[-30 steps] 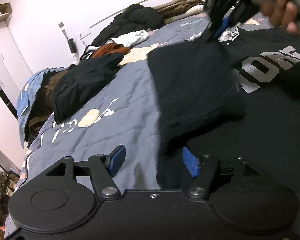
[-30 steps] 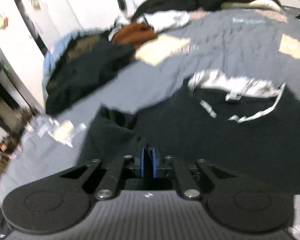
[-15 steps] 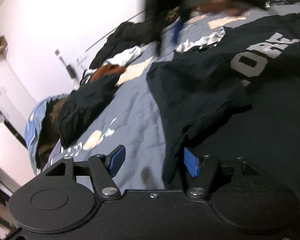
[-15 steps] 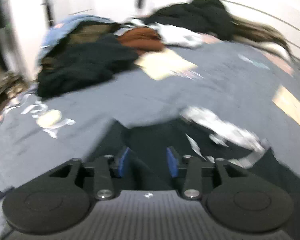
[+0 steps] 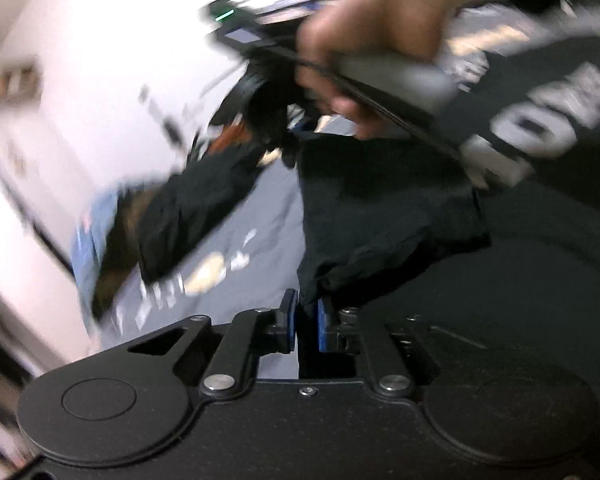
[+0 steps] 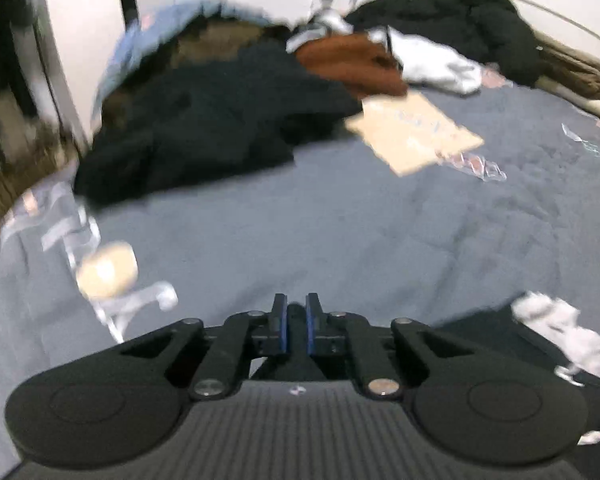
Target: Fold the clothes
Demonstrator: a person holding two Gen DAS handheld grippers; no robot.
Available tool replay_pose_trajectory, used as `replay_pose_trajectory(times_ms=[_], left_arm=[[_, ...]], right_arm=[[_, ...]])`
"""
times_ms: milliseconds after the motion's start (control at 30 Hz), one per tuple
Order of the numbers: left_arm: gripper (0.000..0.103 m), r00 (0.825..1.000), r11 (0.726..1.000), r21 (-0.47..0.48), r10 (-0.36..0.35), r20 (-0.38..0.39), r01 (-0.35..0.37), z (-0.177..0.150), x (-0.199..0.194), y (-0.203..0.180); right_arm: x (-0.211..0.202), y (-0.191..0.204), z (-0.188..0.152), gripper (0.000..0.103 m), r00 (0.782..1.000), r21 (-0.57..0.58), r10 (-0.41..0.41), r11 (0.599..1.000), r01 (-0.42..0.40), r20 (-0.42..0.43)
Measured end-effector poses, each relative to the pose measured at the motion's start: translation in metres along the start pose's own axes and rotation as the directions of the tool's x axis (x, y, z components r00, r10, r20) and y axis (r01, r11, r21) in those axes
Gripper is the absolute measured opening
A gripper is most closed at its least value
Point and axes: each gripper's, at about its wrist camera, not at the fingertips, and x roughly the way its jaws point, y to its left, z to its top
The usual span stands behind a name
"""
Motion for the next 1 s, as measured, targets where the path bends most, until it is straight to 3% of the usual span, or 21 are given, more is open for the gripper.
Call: replay_pose_trajectory(times_ms=[67,133,200,300,367,467,567,733,900,967,1000], left_arm=[[0.018,0.997,0.998,-0.038,-0.042,-0.061,0.04,0.001,0.007,0.009],[0.039,0.997,0.999,-0.011,-0.039,-0.06,0.039,-0.001,0.006,0.013],[0.044,0.997,0.999,0.023,-0.045,-0.056,0.046,-0.002,0.004,0.018],[0.044,0.994,0.993,0.054,-0.102,-0.043,0.105,0.0,-0.007,0.029],[0.044,0.988,0.987,0.038,-0.156,-0.006,0.157,0.002,-0.016,0.036],[0.044,0.985,0.985,0.058,-0.166,0.056,0.163,0.004,-0.023,0.024],[0.044,0.985,0.983,0.127,-0.145,0.097,0.132,0.002,-0.024,0.003],[0.044,0.987,0.966,0.241,-0.12,0.108,0.091,-0.006,-0.015,-0.024],[0.044,0.989,0.966,0.244,-0.11,0.099,0.083,-0.011,-0.012,-0.025],[0.044,0.989,0.973,0.206,-0.123,0.088,0.103,-0.012,-0.01,-0.017],[0.043,0.988,0.976,0.186,-0.13,0.084,0.113,-0.012,-0.009,-0.014]], right_arm=[[0.007,0.003,-0.002,0.008,0.999,0.009,0.017,1.0,-0.017,0.031],[0.013,0.006,-0.003,0.011,1.0,-0.019,-0.012,1.0,0.012,-0.014],[0.012,0.007,-0.003,0.015,0.998,-0.045,-0.037,0.998,0.035,-0.041],[-0.019,0.002,0.002,0.028,0.998,-0.074,-0.065,0.995,0.064,-0.01],[-0.045,0.0,0.002,0.029,0.996,-0.123,-0.08,0.989,0.084,0.043],[-0.08,-0.009,-0.004,0.029,0.997,-0.097,0.022,0.995,-0.014,0.075],[-0.095,-0.012,-0.02,0.029,0.996,-0.117,0.076,0.991,-0.07,0.044],[-0.084,-0.038,-0.055,0.029,0.998,-0.039,-0.029,0.999,0.026,-0.059],[-0.067,-0.062,-0.088,0.029,0.986,0.061,-0.089,0.993,0.099,-0.143],[-0.067,-0.06,-0.093,0.024,0.989,0.084,-0.079,0.992,0.09,-0.124],[-0.069,-0.059,-0.092,0.009,0.991,0.101,-0.063,0.992,0.075,-0.119]])
